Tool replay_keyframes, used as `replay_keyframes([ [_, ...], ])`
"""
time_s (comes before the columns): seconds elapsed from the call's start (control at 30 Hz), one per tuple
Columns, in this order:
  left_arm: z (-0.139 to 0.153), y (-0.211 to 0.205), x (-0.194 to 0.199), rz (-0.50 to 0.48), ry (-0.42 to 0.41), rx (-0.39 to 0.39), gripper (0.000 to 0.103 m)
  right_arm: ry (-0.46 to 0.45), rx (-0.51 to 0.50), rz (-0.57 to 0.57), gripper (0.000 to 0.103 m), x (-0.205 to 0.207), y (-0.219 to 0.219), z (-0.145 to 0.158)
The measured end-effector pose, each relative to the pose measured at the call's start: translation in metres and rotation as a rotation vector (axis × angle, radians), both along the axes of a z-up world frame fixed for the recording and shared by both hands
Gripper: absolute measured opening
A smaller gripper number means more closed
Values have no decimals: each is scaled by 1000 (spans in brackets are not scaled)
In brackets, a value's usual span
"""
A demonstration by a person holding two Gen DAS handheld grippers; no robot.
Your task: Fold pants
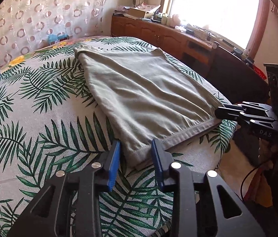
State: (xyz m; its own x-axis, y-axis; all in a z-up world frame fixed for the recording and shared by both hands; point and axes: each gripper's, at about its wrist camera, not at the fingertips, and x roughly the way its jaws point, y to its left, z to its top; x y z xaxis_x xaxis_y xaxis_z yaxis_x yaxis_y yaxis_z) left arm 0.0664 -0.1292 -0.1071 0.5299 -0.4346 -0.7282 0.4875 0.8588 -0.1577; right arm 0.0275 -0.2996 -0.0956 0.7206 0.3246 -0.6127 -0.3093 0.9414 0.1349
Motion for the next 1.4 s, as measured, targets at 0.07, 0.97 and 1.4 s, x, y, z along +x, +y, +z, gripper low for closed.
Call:
replay_keyframes([
  [0.07, 2, -1, -1, -9, -9, -4, 20, 2, -2, 10, 12, 1, 2, -1],
  [0.97, 1, 17, 0, 8, 15, -17, 17, 7, -3, 13, 8, -4, 18, -1],
  [1.4, -2, 20, 0, 19, 15, -33, 20, -15, -104, -47, 25, -6, 32, -4],
])
